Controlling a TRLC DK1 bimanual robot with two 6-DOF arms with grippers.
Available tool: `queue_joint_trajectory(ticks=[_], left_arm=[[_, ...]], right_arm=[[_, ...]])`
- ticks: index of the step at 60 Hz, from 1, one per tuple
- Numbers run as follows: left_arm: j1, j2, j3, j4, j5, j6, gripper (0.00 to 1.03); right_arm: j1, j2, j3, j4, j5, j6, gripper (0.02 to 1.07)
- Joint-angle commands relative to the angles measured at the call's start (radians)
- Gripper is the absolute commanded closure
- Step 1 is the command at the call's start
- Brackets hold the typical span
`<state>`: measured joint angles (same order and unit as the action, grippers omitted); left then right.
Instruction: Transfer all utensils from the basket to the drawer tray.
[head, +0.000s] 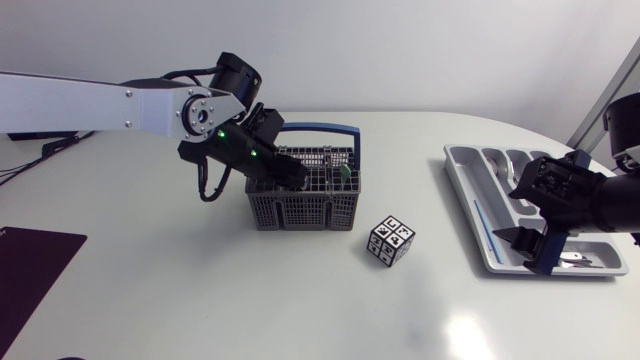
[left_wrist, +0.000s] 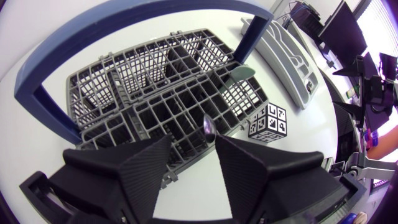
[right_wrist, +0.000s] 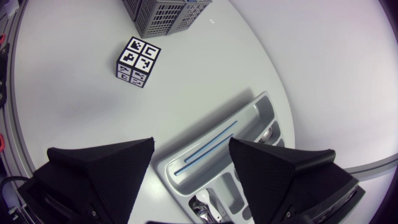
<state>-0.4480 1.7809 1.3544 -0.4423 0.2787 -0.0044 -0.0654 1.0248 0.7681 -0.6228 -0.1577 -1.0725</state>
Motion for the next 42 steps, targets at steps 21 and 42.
queue_joint_trajectory(ticks=[21,42], left_arm=[[-0.012,0.038,0.058,0.025,0.004,-0.042,0.61],[-0.041,0.061,0.077,0.022,0.005,-0.054,0.81]], right_arm=[[0.09,0.017,-0.027,0.006,0.04,0.08,0.2],[0.096,0.001,-0.036,0.008,0.043,0.077,0.2]])
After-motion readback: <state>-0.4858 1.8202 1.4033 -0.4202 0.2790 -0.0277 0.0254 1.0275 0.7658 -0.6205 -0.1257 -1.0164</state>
